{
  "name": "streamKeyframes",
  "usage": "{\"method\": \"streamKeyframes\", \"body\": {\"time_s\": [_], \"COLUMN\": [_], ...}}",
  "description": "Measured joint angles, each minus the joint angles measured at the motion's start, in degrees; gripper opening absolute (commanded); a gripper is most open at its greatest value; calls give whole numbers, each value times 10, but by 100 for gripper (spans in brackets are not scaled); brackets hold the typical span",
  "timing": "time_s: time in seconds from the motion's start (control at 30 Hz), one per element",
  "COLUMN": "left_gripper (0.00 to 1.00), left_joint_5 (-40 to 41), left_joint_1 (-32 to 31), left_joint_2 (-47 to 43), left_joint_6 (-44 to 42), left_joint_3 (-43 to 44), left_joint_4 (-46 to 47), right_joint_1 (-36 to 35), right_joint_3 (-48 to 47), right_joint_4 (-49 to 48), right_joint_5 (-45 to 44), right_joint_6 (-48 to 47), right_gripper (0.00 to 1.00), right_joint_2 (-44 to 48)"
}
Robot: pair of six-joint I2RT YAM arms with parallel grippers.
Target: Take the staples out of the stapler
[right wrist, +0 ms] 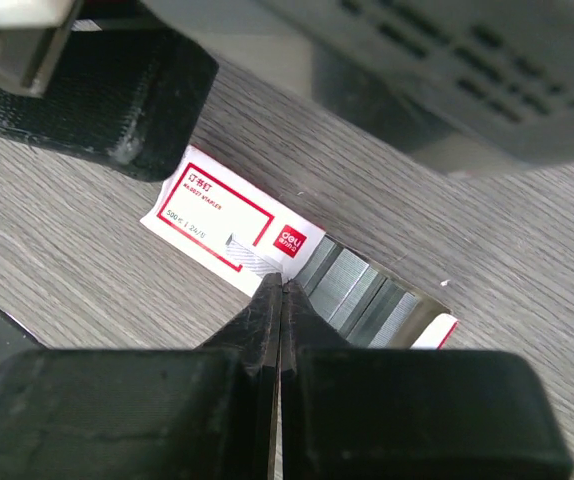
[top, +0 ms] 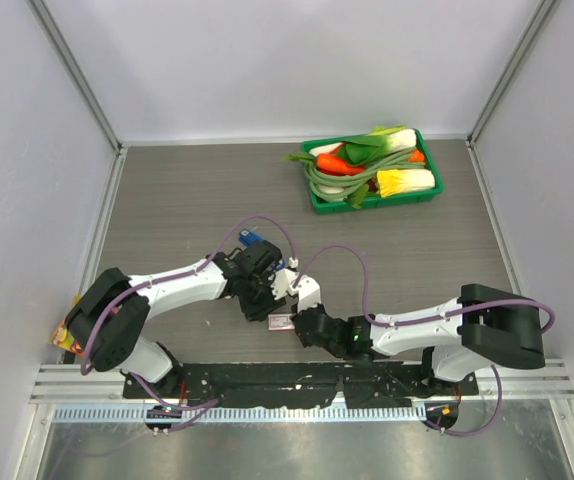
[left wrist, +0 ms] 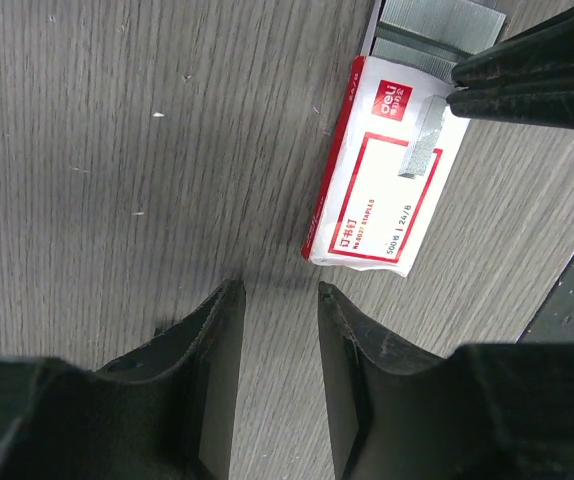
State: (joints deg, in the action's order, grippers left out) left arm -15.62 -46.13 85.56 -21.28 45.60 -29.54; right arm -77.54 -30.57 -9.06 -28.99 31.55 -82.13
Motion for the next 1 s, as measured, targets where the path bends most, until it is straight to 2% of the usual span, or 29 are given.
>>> {"method": "streamKeyframes", "body": {"time_s": [0.2,0.5,1.0], "left_gripper": [39,39,39], "left_joint_5": [0,-1,-2], "left_joint_1": [0,0,0], "left_joint_2": [0,0,0], "left_joint_6": [0,0,0], "left_joint_3": [0,0,0], "left_joint_4": [1,2,2], "right_joint_1": [0,0,0], "right_joint_3": [5,64,80], "right_joint_4": [4,35,52], "right_joint_5": [-2,-36,-42], "right_joint_6": [2,30,55], "right_gripper": [1,1,1], "right_joint_2": [16,148,132]}}
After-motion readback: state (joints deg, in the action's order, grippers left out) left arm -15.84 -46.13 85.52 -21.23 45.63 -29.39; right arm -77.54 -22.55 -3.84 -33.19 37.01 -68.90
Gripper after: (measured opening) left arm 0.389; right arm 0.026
